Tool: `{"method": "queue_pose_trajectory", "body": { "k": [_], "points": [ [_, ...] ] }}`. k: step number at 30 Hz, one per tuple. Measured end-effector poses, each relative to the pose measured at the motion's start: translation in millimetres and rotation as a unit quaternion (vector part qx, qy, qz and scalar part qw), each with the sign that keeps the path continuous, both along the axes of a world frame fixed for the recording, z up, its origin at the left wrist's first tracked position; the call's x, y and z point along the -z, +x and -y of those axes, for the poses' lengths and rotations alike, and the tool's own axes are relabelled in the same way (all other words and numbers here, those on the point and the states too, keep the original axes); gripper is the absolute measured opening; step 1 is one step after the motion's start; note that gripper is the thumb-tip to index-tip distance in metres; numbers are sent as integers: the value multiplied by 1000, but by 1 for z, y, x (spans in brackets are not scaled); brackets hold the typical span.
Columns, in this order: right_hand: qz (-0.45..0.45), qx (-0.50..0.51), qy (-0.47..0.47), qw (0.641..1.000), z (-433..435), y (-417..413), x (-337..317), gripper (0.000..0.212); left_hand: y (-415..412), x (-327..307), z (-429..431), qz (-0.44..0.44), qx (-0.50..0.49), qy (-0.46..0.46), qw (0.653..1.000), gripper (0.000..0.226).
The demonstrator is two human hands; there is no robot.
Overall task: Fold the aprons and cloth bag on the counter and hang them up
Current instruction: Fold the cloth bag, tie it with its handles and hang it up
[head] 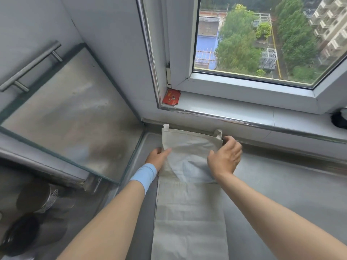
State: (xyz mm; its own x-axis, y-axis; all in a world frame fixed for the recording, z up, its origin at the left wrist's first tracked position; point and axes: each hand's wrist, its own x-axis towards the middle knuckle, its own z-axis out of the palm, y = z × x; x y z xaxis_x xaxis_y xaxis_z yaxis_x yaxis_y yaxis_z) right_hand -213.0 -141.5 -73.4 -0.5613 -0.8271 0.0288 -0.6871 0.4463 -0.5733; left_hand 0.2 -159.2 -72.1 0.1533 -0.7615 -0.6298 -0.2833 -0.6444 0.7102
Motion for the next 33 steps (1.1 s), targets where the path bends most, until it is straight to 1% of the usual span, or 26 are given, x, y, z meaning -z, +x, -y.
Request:
{"method": "queue_pose_trajectory", "body": {
  "k": [1,2,3,4,5,6,7,8,9,10,11,13,15,16,18,19,20,21,23,24,25,26,27,29,31,33],
  "points": [
    [-51,-27,-42,997,-4,6,-2,59,3,0,-3,-9,15,13,1000,69],
    [-89,-82,-80,989,-7,13,-3,55,6,1,-6,-1,40,20,999,68],
    [-88,-160,-98,978,-7,23,-3,47,11,5,-9,21,71,20,997,66],
    [-62,-227,-82,969,-6,33,-4,35,12,5,-12,49,103,29,993,64],
    [-16,-275,-31,961,-5,47,-8,26,14,5,-14,69,126,37,989,58],
    [27,-299,33,953,-2,63,-10,30,15,3,-17,87,143,41,985,41],
    [55,-300,94,948,3,77,-11,41,15,0,-19,100,161,44,981,21],
    [80,-281,143,946,10,92,-11,55,16,-2,-21,112,177,46,977,12],
    [105,-257,170,945,17,103,-13,64,16,-3,-22,113,184,45,975,12],
    [133,-230,184,946,24,110,-14,67,15,-3,-24,102,183,48,977,12],
    [163,-204,195,945,32,112,-13,61,16,-5,-28,84,182,48,978,11],
    [222,-181,202,937,45,114,-10,33,21,-3,-34,47,198,57,977,14],
    [292,-163,180,925,53,117,-8,32,29,0,-39,33,219,69,973,29],
    [327,-155,158,919,55,119,-6,28,34,2,-40,27,214,72,974,35],
    [367,-150,123,910,58,125,-6,22,41,4,-40,10,182,73,980,42],
    [372,-164,113,907,56,127,-7,21,44,6,-40,13,170,75,983,43],
    [358,-188,109,908,56,127,-8,21,47,9,-39,34,162,78,983,45],
    [324,-215,105,916,53,125,-8,22,50,12,-38,70,152,81,983,50],
    [230,-237,80,940,44,112,-10,29,52,16,-36,153,106,56,981,62],
    [187,-235,54,952,36,102,-11,26,51,16,-35,199,83,14,976,60],
    [149,-229,25,962,27,90,-11,24,48,15,-35,249,75,-50,964,53],
    [113,-224,9,968,15,77,-8,22,43,13,-35,295,87,-116,945,44],
    [78,-226,9,971,2,63,-4,19,36,10,-35,322,118,-169,924,37],
    [11,-267,48,963,-26,39,8,14,15,6,-38,324,229,-218,891,33],
    [-54,-339,79,936,-53,21,22,14,-8,9,-44,312,356,-203,857,36],
    [-108,-423,54,898,-75,11,35,15,-24,13,-52,321,450,-157,818,47]
  ]
}}
